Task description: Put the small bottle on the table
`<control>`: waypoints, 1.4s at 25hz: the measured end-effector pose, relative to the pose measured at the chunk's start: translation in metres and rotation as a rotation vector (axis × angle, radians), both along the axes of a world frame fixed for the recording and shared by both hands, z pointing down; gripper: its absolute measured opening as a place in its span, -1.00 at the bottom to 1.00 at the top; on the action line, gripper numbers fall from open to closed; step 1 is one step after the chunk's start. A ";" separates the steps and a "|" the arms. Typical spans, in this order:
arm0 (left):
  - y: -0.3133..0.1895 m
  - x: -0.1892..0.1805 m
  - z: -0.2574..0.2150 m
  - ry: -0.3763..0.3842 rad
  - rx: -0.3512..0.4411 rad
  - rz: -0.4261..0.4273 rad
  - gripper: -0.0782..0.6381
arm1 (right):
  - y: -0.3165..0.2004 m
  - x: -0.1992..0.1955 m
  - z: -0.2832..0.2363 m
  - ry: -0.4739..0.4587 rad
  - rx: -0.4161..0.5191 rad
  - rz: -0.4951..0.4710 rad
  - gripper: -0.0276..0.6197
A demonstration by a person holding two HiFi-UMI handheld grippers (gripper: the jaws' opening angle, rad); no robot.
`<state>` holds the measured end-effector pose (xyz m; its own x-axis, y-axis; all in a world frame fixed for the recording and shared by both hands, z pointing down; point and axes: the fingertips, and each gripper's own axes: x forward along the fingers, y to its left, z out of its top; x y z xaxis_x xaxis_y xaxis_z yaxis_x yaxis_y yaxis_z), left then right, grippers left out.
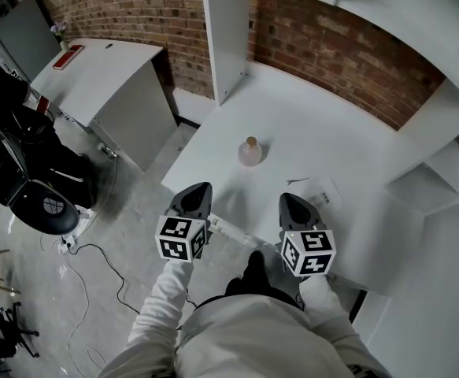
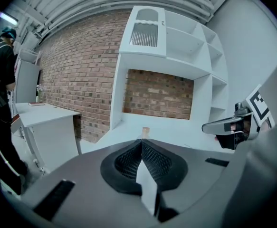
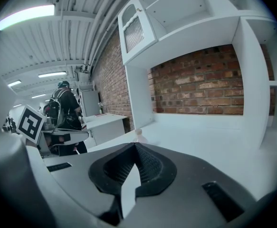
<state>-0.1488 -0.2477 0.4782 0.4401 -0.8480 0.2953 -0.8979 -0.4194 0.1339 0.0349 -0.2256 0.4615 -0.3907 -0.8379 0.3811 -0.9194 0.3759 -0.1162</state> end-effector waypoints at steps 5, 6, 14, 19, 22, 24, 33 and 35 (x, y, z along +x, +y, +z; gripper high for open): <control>0.014 -0.008 0.002 0.014 -0.013 -0.021 -0.73 | 0.005 -0.010 -0.003 -0.008 0.022 -0.041 -0.83; 0.016 -0.008 0.002 0.013 -0.014 -0.019 -0.73 | 0.007 -0.011 -0.002 -0.018 0.018 -0.041 -0.83; 0.030 -0.022 -0.002 0.028 -0.019 -0.025 -0.73 | 0.017 -0.019 -0.001 -0.028 0.009 -0.027 -0.83; 0.037 -0.026 -0.002 0.039 -0.025 -0.029 -0.73 | 0.020 -0.019 -0.002 -0.009 0.014 -0.025 -0.83; 0.037 -0.025 0.000 0.026 -0.026 -0.030 -0.73 | 0.019 -0.017 0.000 -0.012 0.009 -0.020 -0.83; 0.035 -0.023 0.001 0.016 -0.027 -0.027 -0.73 | 0.018 -0.016 0.000 -0.012 0.009 -0.017 -0.83; 0.027 -0.022 0.003 0.004 -0.038 -0.030 -0.73 | 0.009 -0.012 0.000 -0.025 0.012 -0.015 -0.83; 0.026 -0.021 0.006 0.001 -0.048 -0.030 -0.73 | 0.007 -0.011 0.000 -0.028 0.010 -0.018 -0.83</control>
